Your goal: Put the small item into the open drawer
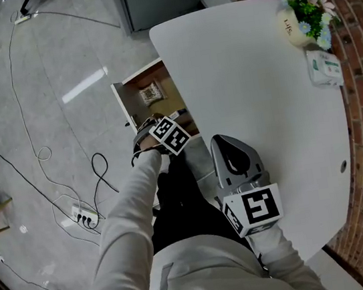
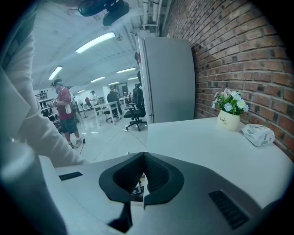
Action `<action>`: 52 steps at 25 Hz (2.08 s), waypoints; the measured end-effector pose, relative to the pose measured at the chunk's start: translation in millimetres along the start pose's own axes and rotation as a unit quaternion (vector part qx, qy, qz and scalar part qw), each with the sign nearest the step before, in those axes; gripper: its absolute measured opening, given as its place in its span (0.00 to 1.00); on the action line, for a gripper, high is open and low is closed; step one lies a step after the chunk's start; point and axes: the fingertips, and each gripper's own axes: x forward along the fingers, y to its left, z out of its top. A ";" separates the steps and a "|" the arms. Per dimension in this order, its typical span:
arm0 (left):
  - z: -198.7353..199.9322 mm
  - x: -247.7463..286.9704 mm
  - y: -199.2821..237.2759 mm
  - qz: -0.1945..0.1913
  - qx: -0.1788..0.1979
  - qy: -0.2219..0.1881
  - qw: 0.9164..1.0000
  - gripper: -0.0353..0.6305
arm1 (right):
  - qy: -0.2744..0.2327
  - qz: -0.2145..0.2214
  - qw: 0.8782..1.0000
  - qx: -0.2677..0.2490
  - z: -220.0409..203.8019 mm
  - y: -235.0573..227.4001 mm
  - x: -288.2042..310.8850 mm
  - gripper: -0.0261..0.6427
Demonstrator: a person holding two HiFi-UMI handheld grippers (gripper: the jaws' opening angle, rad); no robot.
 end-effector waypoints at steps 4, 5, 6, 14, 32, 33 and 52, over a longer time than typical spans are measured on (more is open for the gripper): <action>6.6 -14.6 0.7 0.000 -0.024 -0.027 0.999 0.33 | 0.000 0.003 1.000 -0.001 -1.2 3.4 -1.3 0.08; 9.4 -19.8 1.5 0.002 -0.030 -0.036 0.999 0.33 | -0.001 0.002 1.000 0.000 -1.3 4.2 -1.9 0.08; 12.4 -25.4 2.3 0.002 -0.036 -0.046 0.998 0.33 | -0.001 0.002 1.000 0.000 -1.3 5.2 -2.5 0.08; 25.5 -81.1 8.2 0.011 -0.082 -0.122 0.989 0.33 | -0.012 0.009 1.000 -0.005 3.2 18.8 -7.5 0.08; 13.7 -229.1 14.0 0.080 -0.186 -0.274 0.940 0.24 | -0.037 0.011 0.999 -0.029 9.2 44.6 -29.9 0.08; 12.3 -238.2 13.8 0.085 -0.189 -0.283 0.936 0.23 | -0.039 0.010 0.999 -0.032 9.3 46.6 -31.7 0.08; -43.5 -366.2 -6.7 0.158 -0.234 -0.389 0.877 0.15 | -0.062 0.031 0.997 -0.029 18.2 96.5 -55.6 0.08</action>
